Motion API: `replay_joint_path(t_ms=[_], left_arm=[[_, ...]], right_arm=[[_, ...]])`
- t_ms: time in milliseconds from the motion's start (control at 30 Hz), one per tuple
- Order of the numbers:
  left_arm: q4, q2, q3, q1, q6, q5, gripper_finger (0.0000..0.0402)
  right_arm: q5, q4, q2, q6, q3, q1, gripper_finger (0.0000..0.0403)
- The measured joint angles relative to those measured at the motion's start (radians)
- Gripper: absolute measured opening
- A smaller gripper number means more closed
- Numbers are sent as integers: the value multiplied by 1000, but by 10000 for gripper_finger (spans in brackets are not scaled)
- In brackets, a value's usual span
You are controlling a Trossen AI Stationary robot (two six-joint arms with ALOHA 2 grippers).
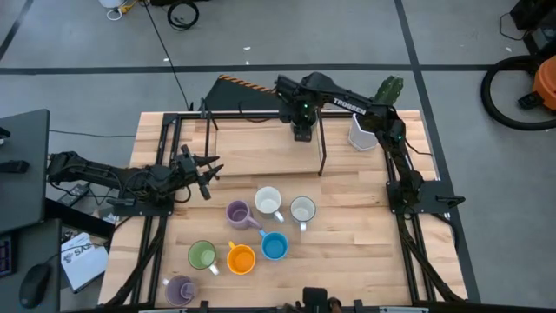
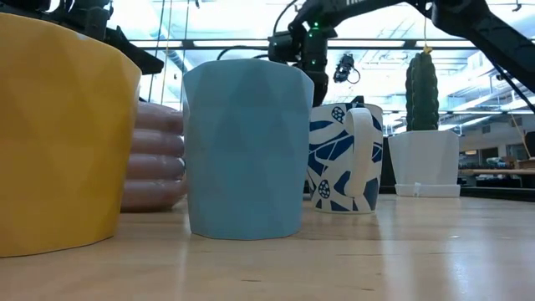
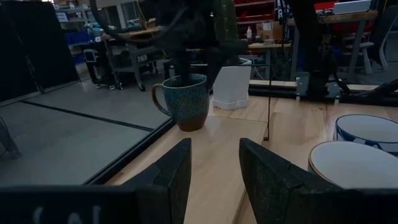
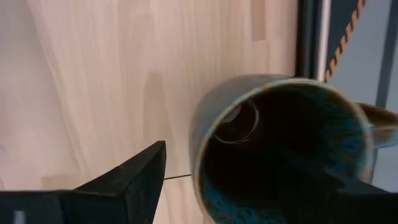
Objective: Place coffee mugs
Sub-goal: Put the blue patterned mug on the shelf
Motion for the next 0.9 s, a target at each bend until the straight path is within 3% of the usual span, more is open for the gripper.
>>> replay_joint_path(t_ms=[900], left_arm=[[-3, 0, 0, 0, 3, 0, 141]], right_arm=[[-29, -67, 0, 4, -34, 42, 256]])
